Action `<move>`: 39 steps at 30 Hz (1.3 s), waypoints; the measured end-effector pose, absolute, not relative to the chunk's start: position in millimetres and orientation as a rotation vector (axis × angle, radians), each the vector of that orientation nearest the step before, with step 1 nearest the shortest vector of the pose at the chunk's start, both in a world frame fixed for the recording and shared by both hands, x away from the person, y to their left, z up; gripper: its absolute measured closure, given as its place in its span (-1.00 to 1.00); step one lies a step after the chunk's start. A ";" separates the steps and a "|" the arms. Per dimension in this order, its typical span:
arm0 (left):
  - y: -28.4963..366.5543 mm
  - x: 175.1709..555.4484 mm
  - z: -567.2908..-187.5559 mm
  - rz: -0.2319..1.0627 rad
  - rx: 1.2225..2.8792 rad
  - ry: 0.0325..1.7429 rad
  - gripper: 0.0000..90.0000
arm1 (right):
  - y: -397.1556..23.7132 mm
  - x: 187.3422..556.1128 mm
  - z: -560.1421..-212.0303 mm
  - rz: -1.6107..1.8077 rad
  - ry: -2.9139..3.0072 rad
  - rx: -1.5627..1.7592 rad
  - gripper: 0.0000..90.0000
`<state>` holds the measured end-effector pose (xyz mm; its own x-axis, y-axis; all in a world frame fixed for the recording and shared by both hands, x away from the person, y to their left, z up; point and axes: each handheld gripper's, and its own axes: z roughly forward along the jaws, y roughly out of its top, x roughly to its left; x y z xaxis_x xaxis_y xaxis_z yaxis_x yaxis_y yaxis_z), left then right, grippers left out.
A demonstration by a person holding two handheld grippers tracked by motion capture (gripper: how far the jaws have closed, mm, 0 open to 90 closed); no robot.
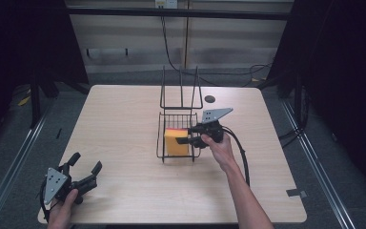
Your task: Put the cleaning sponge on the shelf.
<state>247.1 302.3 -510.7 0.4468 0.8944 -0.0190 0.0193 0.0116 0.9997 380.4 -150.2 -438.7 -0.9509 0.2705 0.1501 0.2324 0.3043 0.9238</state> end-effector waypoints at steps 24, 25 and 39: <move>302.2 247.2 -510.7 0.839 1.395 0.878 -0.65 | -149.5 370.8 -431.3 1.764 2.426 0.596 -0.40; 302.1 247.2 -510.7 0.839 1.394 0.878 -0.65 | -149.7 369.5 -430.2 1.761 2.410 0.618 -0.44; 302.1 247.2 -510.7 0.839 1.394 0.878 -0.65 | -161.9 350.7 -419.3 1.737 2.313 0.739 -0.69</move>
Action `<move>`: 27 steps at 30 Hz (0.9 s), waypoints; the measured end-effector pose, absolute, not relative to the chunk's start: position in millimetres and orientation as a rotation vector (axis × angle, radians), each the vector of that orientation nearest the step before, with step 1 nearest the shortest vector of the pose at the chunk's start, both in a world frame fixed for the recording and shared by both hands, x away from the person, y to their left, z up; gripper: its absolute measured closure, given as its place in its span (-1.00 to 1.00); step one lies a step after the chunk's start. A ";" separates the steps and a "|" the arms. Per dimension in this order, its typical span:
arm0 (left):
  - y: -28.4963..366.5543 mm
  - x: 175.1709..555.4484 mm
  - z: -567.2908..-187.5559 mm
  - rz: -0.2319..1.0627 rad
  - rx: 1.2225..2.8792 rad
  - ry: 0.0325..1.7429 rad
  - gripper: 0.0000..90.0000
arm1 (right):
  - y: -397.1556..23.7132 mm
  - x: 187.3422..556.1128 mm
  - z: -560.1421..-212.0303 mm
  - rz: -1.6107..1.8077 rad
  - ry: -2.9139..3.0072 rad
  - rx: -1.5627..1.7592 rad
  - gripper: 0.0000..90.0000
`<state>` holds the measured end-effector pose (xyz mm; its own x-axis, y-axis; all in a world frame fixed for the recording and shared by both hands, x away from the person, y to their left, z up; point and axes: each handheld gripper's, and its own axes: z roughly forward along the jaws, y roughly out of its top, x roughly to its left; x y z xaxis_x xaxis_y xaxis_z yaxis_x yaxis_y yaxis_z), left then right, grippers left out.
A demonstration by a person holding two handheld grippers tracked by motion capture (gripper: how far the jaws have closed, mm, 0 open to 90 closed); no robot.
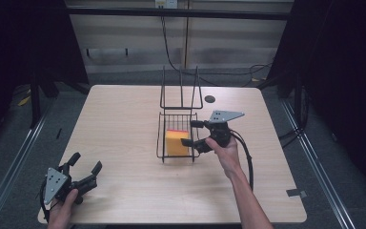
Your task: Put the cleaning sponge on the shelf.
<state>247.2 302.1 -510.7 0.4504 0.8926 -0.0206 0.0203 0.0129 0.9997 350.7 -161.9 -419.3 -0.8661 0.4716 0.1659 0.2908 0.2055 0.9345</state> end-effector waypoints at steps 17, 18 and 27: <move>302.1 247.3 -510.7 0.839 1.395 0.879 -0.65 | -189.4 318.9 -419.7 1.668 2.167 0.834 -0.61; 302.4 247.0 -510.7 0.837 1.400 0.879 -0.65 | -192.1 317.0 -420.0 1.667 2.158 0.843 -0.61; 302.1 247.2 -510.7 0.841 1.394 0.880 -0.65 | -207.0 292.7 -422.3 1.647 2.097 0.876 -0.54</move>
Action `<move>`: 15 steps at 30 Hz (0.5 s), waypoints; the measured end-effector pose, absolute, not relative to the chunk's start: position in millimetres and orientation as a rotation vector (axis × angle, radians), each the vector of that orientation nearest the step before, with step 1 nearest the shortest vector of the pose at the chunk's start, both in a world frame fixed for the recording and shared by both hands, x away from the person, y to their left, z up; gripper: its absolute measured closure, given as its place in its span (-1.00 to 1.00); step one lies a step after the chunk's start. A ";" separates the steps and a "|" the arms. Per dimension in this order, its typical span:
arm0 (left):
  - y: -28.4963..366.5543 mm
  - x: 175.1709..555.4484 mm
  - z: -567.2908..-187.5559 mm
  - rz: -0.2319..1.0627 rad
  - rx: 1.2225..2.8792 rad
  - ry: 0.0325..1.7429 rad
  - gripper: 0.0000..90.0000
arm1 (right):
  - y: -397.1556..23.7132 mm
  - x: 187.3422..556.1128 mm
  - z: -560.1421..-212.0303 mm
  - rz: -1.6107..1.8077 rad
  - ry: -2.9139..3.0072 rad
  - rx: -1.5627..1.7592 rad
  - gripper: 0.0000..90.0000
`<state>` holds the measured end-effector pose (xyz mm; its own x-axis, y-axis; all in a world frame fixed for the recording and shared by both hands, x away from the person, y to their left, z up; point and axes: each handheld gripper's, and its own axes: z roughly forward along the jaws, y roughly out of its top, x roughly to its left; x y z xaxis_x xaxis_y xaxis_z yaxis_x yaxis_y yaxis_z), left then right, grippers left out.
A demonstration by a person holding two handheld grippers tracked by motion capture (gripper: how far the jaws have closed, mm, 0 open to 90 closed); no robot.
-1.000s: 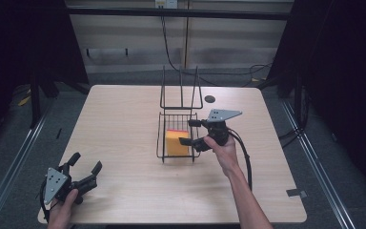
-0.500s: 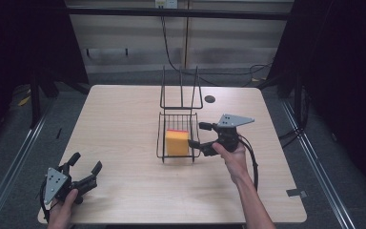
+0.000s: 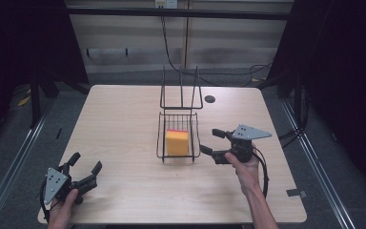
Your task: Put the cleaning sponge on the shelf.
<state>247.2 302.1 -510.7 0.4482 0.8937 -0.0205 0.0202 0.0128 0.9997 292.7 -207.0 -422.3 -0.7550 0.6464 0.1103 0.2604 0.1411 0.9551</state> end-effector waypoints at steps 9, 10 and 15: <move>302.0 247.2 -510.7 0.840 1.394 0.880 -0.65 | -224.7 271.4 -436.7 1.603 2.061 0.974 -0.61; 302.1 247.1 -510.7 0.845 1.393 0.882 -0.65 | -226.8 269.0 -439.0 1.591 2.055 0.983 -0.62; 302.1 247.2 -510.7 0.841 1.395 0.880 -0.65 | -238.5 254.3 -447.8 1.570 2.035 1.010 -0.69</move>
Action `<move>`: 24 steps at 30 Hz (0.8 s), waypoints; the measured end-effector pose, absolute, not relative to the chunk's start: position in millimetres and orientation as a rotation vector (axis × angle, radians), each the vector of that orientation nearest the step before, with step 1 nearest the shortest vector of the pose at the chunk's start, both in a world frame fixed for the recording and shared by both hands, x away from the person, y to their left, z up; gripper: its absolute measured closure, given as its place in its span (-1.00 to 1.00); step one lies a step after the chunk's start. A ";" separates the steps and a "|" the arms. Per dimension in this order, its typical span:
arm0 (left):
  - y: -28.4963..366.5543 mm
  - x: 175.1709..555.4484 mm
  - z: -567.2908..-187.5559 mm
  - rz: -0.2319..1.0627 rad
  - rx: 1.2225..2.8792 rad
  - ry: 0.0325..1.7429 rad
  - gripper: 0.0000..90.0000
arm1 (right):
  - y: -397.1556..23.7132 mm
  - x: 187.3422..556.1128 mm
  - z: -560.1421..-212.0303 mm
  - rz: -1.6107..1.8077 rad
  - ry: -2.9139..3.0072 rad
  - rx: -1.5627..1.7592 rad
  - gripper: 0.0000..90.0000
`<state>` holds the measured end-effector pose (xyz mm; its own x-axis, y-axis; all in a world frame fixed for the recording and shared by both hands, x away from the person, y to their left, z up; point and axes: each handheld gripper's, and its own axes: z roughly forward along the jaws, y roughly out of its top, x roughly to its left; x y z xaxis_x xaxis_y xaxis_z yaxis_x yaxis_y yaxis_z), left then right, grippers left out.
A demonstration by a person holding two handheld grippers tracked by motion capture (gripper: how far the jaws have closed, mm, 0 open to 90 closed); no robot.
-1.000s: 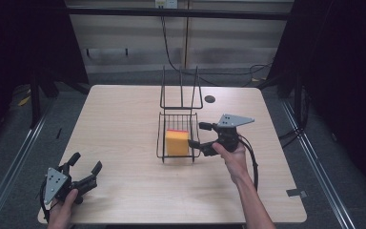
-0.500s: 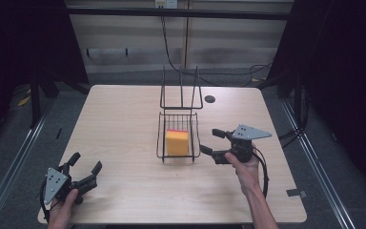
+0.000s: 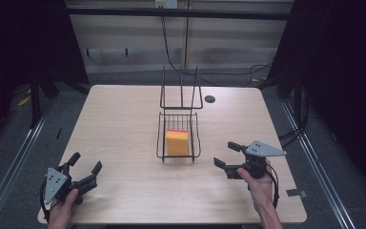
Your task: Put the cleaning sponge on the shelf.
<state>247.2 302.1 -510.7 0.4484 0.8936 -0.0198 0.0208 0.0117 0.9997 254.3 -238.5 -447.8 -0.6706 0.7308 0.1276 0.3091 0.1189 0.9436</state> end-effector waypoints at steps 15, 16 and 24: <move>302.3 247.0 -510.7 0.839 1.399 0.880 -0.65 | -255.2 224.2 -490.2 1.466 1.926 1.157 -0.70; 302.3 246.9 -510.7 0.839 1.399 0.880 -0.65 | -256.1 222.5 -493.7 1.456 1.923 1.158 -0.70; 302.0 247.1 -510.8 0.841 1.393 0.880 -0.65 | -257.6 216.6 -504.8 1.469 1.828 1.201 -0.69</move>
<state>247.1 302.0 -510.8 0.4479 0.8938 -0.0205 0.0199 0.0129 0.9997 216.6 -257.6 -504.8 -0.4848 0.8635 0.1394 0.3219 0.0279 0.9464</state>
